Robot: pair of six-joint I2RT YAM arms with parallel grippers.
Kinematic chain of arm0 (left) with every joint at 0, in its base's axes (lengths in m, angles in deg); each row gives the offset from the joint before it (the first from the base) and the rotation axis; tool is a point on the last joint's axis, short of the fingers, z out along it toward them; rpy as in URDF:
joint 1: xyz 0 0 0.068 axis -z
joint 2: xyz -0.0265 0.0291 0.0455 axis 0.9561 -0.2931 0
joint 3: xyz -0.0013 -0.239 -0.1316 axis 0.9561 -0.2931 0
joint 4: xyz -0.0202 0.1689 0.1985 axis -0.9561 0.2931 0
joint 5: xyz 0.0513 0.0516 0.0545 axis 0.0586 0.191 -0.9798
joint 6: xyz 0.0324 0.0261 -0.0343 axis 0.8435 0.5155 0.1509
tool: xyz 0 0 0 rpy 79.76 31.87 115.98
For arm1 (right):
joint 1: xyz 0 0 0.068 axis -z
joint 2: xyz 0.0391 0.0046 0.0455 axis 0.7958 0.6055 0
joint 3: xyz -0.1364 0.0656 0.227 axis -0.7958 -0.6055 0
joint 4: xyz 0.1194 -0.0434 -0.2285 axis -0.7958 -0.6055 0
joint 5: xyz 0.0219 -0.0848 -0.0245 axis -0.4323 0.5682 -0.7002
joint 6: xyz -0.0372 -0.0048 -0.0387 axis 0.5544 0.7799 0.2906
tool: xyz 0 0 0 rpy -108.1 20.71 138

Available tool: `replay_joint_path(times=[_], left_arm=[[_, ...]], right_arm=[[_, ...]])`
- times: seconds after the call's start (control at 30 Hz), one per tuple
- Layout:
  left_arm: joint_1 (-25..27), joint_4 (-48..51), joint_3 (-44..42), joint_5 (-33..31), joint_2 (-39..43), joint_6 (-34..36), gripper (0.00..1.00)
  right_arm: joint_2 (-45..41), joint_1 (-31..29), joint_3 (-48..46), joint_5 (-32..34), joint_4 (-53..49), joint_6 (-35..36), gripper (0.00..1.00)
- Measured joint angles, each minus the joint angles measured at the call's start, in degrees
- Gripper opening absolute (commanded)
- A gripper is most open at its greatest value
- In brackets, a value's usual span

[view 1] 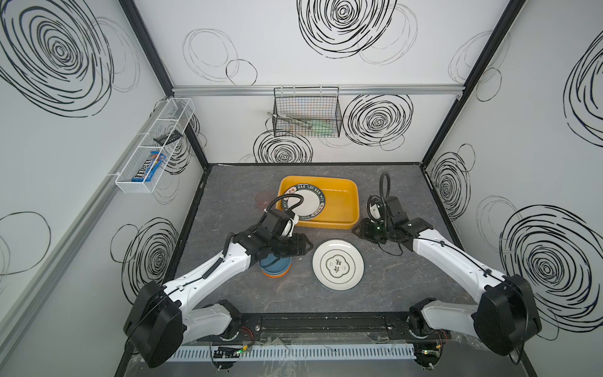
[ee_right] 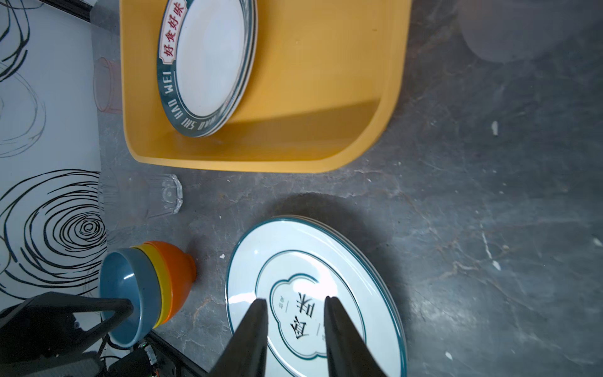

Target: Place the mixed dishes into the plastic bin

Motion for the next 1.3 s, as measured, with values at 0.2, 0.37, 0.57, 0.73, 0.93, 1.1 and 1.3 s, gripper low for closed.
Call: replay_joint_path(times=[0.2,0.37,0.57,0.73,0.93,1.1,1.3], left_arm=[[3.6,-0.1,1.5,-2.5,-3.5,0.0,0.61],[6.6,-0.1,2.6,-4.9,-7.4,0.1,0.60],[9.2,-0.2,2.9,-7.5,-11.6,0.0,0.60],[10.4,-0.5,2.9,-9.1,-14.0,0.0,0.60],[11.0,-1.1,3.0,-9.8,-16.5,0.0,0.58],[11.0,-1.5,3.4,-9.8,-17.6,0.0,0.55],[11.0,-2.5,3.8,-9.8,-18.4,0.0,0.52]], right_arm=[[-5.8,1.4,-4.2,-0.2,-2.4,0.0,0.38],[-8.4,1.5,-7.6,-0.8,-3.2,-0.6,0.41],[-9.2,1.6,-12.1,-1.6,-3.2,-1.8,0.45],[-9.2,1.6,-14.2,-1.9,-3.0,-2.6,0.44],[-8.7,1.6,-14.9,-2.6,-1.7,-2.8,0.42],[-8.1,1.7,-15.4,-2.7,-1.1,-2.8,0.42],[-8.1,1.9,-16.0,-2.8,-0.8,-2.8,0.42]])
